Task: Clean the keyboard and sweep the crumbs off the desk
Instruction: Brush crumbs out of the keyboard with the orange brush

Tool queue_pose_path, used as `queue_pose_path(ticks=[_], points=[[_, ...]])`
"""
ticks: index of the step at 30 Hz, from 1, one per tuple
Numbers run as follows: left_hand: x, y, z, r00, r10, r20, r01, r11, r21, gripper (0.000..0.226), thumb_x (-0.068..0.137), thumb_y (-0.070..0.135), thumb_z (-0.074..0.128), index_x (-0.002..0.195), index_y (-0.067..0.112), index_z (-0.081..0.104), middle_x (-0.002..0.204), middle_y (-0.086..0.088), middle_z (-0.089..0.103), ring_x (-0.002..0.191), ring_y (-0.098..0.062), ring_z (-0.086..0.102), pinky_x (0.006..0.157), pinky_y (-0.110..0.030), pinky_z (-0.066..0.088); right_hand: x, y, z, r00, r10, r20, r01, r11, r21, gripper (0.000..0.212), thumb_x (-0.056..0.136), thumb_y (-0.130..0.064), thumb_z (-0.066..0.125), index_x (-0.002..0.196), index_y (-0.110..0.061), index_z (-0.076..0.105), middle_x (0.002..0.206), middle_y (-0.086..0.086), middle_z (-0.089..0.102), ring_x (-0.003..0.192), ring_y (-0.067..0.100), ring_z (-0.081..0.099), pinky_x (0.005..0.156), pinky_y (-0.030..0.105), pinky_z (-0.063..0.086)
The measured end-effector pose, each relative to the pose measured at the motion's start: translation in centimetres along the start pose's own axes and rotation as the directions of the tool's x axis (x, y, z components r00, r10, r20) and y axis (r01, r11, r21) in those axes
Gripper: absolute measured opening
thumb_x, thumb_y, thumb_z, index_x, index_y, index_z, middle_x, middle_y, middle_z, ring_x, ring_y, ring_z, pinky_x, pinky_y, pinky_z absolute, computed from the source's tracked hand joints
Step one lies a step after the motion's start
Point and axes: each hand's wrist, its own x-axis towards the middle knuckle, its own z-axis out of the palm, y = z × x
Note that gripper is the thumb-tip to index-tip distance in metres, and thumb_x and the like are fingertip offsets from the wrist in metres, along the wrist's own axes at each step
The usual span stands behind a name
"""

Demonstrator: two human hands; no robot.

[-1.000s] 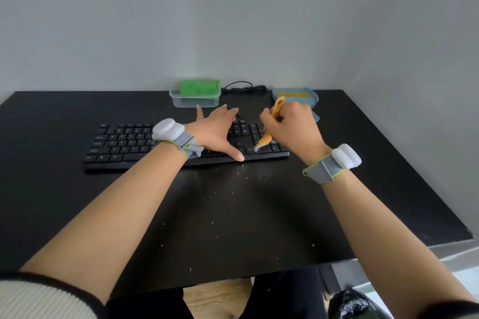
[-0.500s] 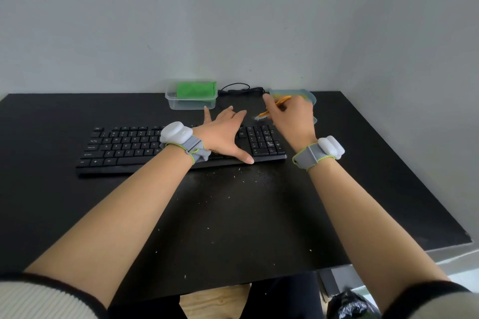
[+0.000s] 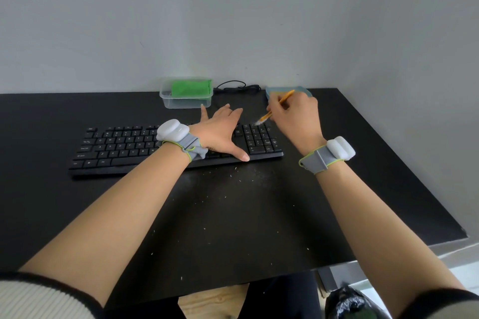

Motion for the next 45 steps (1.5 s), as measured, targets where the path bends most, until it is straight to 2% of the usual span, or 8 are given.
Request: queue_pose_path(ticks=[2,6,21,25,28,30,38,45], points=[[0.0,0.1,0.0,1.000,-0.003,0.002,0.003,1.000,0.002,0.132,0.067,0.072,0.073,0.157,0.011,-0.003,0.164,-0.010,0.007,0.151,-0.023,-0.012,0.112,-0.069,-0.013,-0.5,0.1,0.3,0.999,0.010,0.046,-0.008,0.999,-0.046,0.066,0.083,-0.055,0.033,0.061,-0.003,0.067,0.059,0.007,0.069,0.058,0.022,0.066,0.063,0.038,0.057],[0.1,-0.1,0.0,1.000,-0.007,0.002,0.007,1.000,-0.004,0.132,0.066,0.071,0.073,0.157,0.012,-0.002,0.164,-0.009,0.007,0.151,-0.022,-0.012,0.112,-0.069,-0.012,-0.8,-0.2,-0.6,0.998,0.006,0.055,-0.001,0.997,-0.080,0.057,0.069,-0.050,0.031,0.053,0.001,0.052,0.060,0.012,0.069,0.056,0.031,0.062,0.054,0.044,0.055],[0.4,-0.1,0.2,1.000,-0.008,-0.002,0.008,1.000,-0.011,0.134,0.064,0.072,0.074,0.157,0.012,-0.001,0.164,-0.009,0.007,0.152,-0.021,-0.011,0.111,-0.069,-0.014,-1.1,0.3,-1.0,0.997,-0.019,0.073,0.019,1.000,0.000,0.054,0.078,-0.047,0.036,0.053,-0.005,0.059,0.059,0.003,0.069,0.052,0.021,0.063,0.055,0.041,0.057],[0.5,-0.4,0.2,1.000,-0.009,-0.002,0.009,1.000,-0.017,0.134,0.064,0.073,0.074,0.157,0.012,-0.001,0.164,-0.009,0.009,0.152,-0.022,-0.011,0.111,-0.070,-0.013,-0.7,0.5,-1.1,0.991,0.025,0.130,-0.025,1.000,0.003,0.044,0.073,-0.047,0.040,0.045,-0.013,0.042,0.058,0.006,0.069,0.056,0.025,0.065,0.053,0.039,0.054],[0.5,-0.3,0.3,1.000,-0.005,-0.006,0.005,1.000,-0.009,0.133,0.065,0.073,0.073,0.157,0.011,0.000,0.163,-0.010,0.009,0.152,-0.023,-0.010,0.111,-0.069,-0.013,0.0,0.5,-0.8,0.998,0.017,0.057,-0.020,0.998,0.062,0.050,0.091,-0.040,0.052,0.050,-0.012,0.060,0.053,-0.006,0.067,0.055,0.011,0.064,0.061,0.031,0.053],[0.5,-0.2,0.3,1.000,-0.005,-0.004,0.005,1.000,-0.011,0.133,0.065,0.073,0.073,0.157,0.011,0.000,0.164,-0.010,0.007,0.152,-0.023,-0.011,0.111,-0.069,-0.014,0.5,0.7,-0.3,1.000,0.023,-0.001,-0.023,0.999,0.049,0.057,0.092,-0.054,0.051,0.060,-0.011,0.071,0.054,-0.001,0.067,0.058,0.013,0.067,0.072,0.030,0.055],[0.4,-0.2,0.3,1.000,-0.012,0.008,0.012,1.000,-0.009,0.132,0.065,0.072,0.073,0.157,0.012,-0.001,0.164,-0.009,0.004,0.151,-0.023,-0.012,0.111,-0.068,-0.014,1.0,1.5,1.2,0.994,0.068,0.090,-0.077,0.993,0.095,0.051,0.089,-0.060,0.057,0.070,-0.015,0.074,0.062,0.003,0.071,0.060,0.016,0.070,0.072,0.041,0.060],[0.4,-0.2,0.3,1.000,-0.023,0.016,0.023,1.000,-0.004,0.132,0.066,0.072,0.073,0.157,0.012,-0.001,0.164,-0.010,0.003,0.151,-0.023,-0.013,0.112,-0.068,-0.014,0.7,2.5,-0.3,0.992,0.097,0.081,-0.099,0.995,0.019,0.046,0.095,-0.045,0.053,0.071,-0.011,0.074,0.062,-0.003,0.070,0.061,0.012,0.068,0.075,0.034,0.059]])
